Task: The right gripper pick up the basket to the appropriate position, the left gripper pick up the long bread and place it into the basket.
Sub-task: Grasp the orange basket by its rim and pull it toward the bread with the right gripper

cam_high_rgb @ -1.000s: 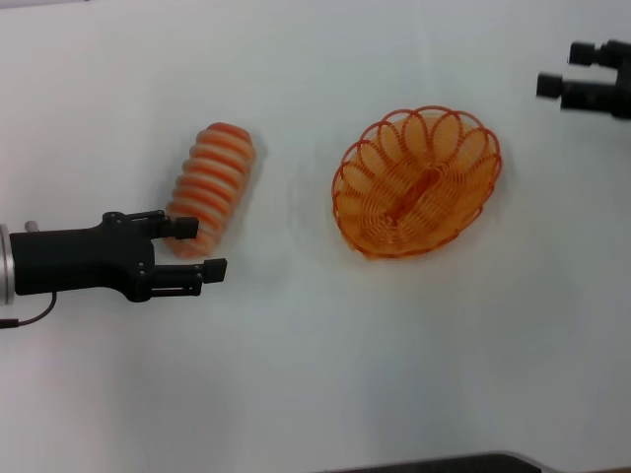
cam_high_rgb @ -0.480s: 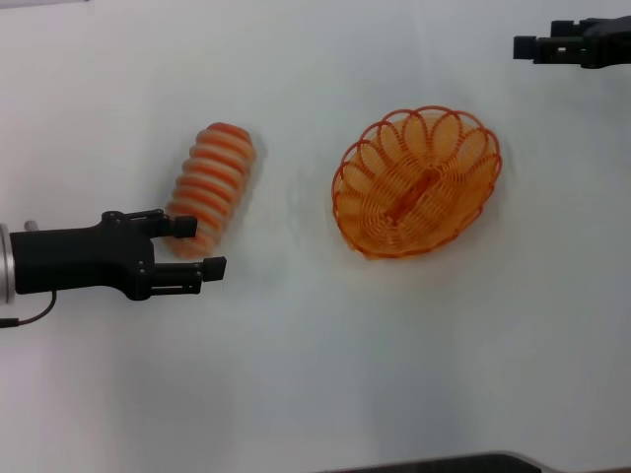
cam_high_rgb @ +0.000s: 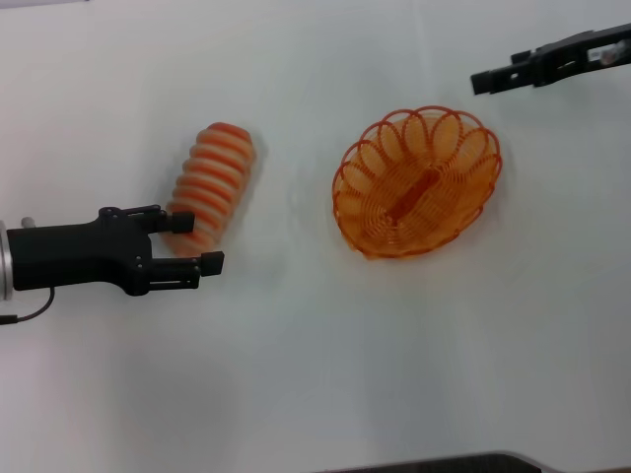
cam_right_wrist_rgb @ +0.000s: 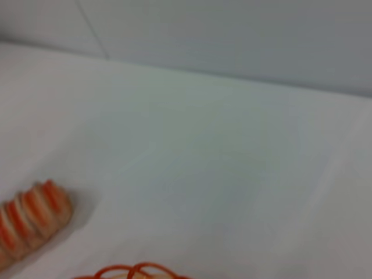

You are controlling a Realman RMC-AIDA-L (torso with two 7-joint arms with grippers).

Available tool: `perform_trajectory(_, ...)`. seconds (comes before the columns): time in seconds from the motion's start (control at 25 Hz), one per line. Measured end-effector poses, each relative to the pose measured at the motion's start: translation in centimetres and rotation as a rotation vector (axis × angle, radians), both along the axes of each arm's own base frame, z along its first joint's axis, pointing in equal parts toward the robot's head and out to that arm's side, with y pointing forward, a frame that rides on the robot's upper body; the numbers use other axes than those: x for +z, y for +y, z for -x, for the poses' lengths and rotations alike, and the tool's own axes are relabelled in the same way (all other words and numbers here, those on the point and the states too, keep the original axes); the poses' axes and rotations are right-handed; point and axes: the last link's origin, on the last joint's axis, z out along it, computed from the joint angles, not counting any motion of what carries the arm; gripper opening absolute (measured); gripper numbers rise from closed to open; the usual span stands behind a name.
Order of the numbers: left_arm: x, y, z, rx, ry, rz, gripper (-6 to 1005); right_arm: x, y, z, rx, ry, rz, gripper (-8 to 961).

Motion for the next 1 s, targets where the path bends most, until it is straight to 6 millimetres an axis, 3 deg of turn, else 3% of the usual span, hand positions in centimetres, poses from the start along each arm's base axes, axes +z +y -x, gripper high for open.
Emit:
perform_trajectory(0.6,0.3,0.3,-0.3,-0.016,0.005,-0.005,812,-3.4,0.9,2.6,0.049,-0.205,0.156,886)
perform_trajectory(1.0,0.4,0.4,-0.4,-0.023,0.006,-0.008,811,-4.8,0.6,2.8,0.079,-0.254,0.194,883)
